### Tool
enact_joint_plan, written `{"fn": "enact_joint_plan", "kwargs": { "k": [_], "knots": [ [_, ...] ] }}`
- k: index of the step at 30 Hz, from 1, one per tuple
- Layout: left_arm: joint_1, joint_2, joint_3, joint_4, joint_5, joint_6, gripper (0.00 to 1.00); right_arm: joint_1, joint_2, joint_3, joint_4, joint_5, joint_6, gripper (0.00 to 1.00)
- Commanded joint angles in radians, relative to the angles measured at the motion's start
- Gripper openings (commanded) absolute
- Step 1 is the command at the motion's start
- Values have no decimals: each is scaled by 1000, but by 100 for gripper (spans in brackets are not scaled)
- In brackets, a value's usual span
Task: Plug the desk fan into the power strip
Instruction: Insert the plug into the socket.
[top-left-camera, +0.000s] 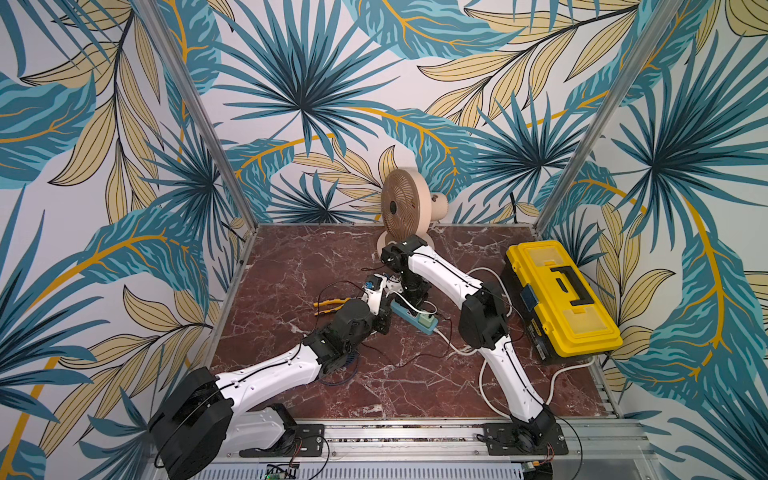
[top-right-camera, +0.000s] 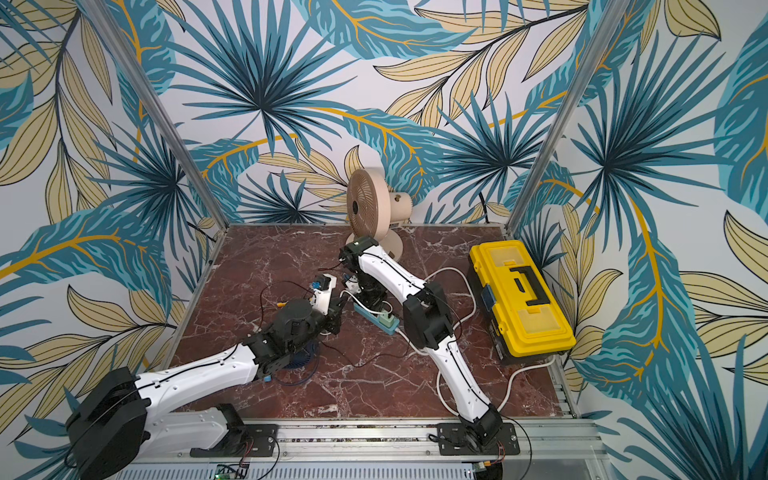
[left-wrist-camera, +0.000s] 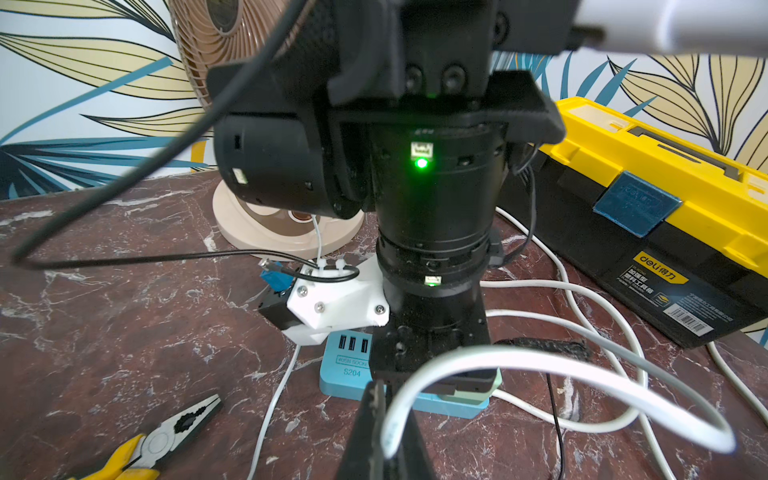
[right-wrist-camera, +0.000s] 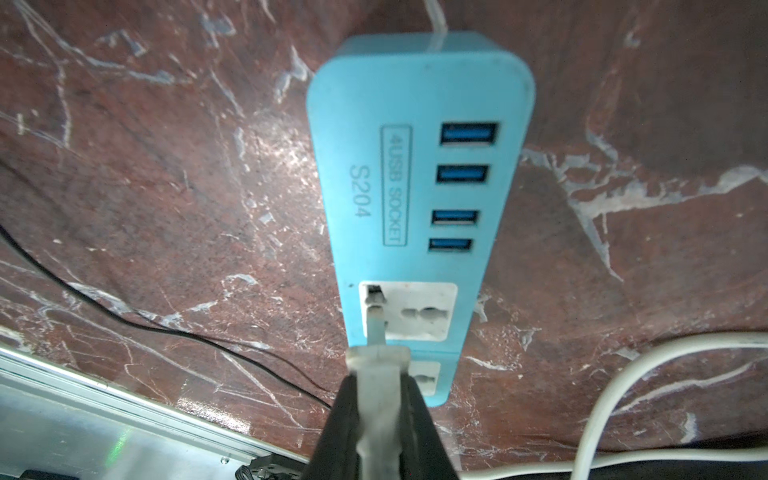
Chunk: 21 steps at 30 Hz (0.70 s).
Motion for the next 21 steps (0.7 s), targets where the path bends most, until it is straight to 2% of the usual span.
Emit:
{"fn": "enact_joint_plan", "kwargs": {
  "k": [1, 14, 21],
  "knots": [
    [2, -9, -5, 33, 8, 11, 0, 20, 17, -15, -16, -83, 13, 0],
    [2, -13, -6, 34, 8, 13, 0, 31, -8, -22, -19, -133, 12, 0],
    [3, -11, -5, 35, 8, 13, 0, 39, -42, -71, -25, -62, 24, 0]
  ]
}}
